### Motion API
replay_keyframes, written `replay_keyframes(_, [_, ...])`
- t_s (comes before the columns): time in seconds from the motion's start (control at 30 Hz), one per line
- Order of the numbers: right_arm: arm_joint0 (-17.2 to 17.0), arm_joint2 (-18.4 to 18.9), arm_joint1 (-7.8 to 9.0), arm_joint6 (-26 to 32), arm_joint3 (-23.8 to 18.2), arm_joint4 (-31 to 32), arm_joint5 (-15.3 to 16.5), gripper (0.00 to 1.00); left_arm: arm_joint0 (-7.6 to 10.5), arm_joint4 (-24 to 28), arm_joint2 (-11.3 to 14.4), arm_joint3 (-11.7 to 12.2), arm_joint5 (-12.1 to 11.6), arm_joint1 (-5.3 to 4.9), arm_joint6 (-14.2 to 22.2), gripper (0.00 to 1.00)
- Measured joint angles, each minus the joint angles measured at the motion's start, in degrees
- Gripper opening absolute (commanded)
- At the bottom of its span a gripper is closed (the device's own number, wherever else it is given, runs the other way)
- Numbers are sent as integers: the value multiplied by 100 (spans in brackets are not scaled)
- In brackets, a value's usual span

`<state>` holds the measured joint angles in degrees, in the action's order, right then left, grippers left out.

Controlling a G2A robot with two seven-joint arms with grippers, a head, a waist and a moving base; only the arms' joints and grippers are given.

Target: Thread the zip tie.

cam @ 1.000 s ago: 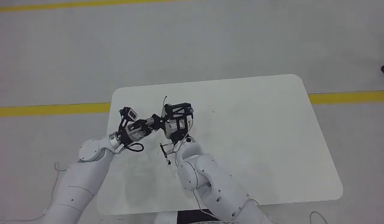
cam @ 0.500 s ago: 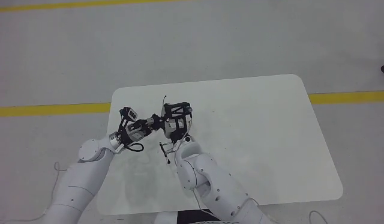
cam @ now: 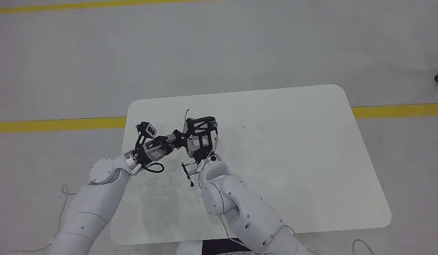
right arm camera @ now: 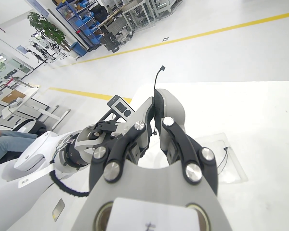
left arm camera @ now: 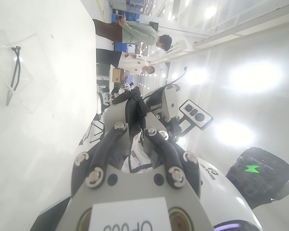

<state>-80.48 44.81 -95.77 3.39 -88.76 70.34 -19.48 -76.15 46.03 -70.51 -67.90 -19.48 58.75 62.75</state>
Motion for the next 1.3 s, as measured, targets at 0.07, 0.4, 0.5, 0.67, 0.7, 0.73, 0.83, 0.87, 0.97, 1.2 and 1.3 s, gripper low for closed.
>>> replay_keyframes(0.07, [2, 5, -3, 14, 3, 12, 0, 0, 0, 0, 0, 0, 0, 0, 0, 0])
replay_keyframes(0.4, [-18, 29, 0, 14, -20, 45, 0, 0, 0, 0, 0, 0, 0, 0, 0, 0])
replay_keyframes(0.5, [-17, 26, 2, -4, -34, 43, 0, 0, 0, 0, 0, 0, 0, 0, 0, 0])
replay_keyframes(0.67, [-6, 12, -1, 4, -14, 78, 0, 0, 0, 0, 0, 0, 0, 0, 0, 0])
replay_keyframes(0.7, [-4, 15, -3, 4, -7, 82, 0, 0, 0, 0, 0, 0, 0, 0, 0, 0])
replay_keyframes(0.73, [-2, 17, -5, 4, -2, 85, 0, 0, 0, 0, 0, 0, 0, 0, 0, 0])
replay_keyframes(0.83, [1, 22, -9, 5, 5, 98, 0, 0, 0, 0, 0, 0, 0, 0, 0, 0])
replay_keyframes(0.87, [3, 22, -10, 10, 7, 105, 0, 0, 0, 0, 0, 0, 0, 0, 0, 0])
replay_keyframes(0.97, [7, 23, -13, 47, 11, 127, 0, 0, 0, 0, 0, 0, 0, 0, 0, 0])
replay_keyframes(1.2, [7, -2, -4, 134, -28, 142, 0, 0, 0, 0, 0, 0, 0, 0, 0, 0])
replay_keyframes(1.3, [5, -22, 6, 203, -63, 132, 0, 0, 0, 0, 0, 0, 0, 0, 0, 0])
